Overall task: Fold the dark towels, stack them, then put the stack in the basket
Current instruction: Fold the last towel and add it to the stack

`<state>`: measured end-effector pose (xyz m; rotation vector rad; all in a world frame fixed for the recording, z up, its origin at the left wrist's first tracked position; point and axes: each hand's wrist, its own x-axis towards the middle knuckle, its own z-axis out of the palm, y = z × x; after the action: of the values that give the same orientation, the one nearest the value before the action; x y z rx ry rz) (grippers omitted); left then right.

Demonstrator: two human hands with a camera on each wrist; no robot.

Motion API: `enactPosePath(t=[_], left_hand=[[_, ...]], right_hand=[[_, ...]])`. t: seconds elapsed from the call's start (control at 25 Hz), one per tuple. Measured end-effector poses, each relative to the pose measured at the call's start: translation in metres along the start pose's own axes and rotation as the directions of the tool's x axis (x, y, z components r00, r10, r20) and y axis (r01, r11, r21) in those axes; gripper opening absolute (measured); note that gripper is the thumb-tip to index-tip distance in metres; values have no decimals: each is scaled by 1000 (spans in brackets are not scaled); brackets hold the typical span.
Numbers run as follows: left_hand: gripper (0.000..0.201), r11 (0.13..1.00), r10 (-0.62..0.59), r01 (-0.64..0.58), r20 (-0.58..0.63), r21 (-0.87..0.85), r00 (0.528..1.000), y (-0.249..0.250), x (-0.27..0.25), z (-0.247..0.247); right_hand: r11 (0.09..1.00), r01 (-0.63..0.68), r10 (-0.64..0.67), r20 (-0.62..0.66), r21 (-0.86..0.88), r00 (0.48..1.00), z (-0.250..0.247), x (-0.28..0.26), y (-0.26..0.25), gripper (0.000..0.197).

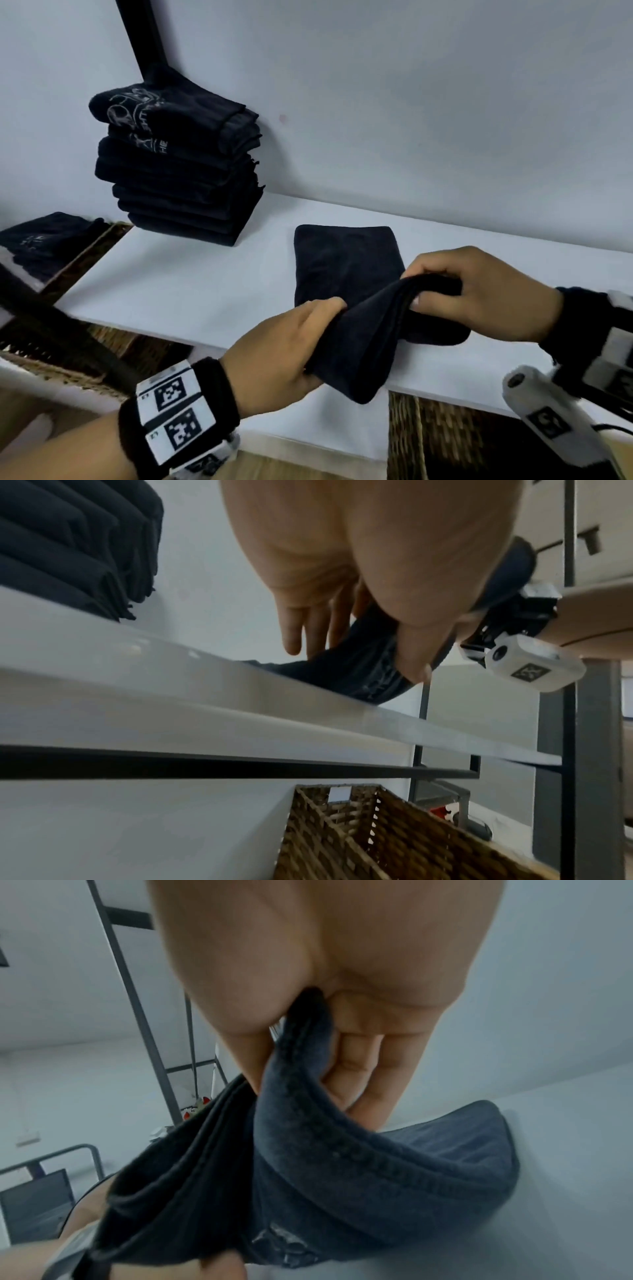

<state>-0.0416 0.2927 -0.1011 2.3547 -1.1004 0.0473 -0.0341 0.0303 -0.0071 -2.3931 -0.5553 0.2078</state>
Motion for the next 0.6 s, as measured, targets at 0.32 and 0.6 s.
enactPosePath(t=[0.32,0.6], left_hand=[[27,402,-589,322,26,-857,807,-8,67,-39],[7,564,-753,716,100,-410,650,-91,117,-50]], right_hand=[[705,-142,391,-213,695,895,-20,82,19,18],[663,-463,612,-69,589,788,13,116,84,15]])
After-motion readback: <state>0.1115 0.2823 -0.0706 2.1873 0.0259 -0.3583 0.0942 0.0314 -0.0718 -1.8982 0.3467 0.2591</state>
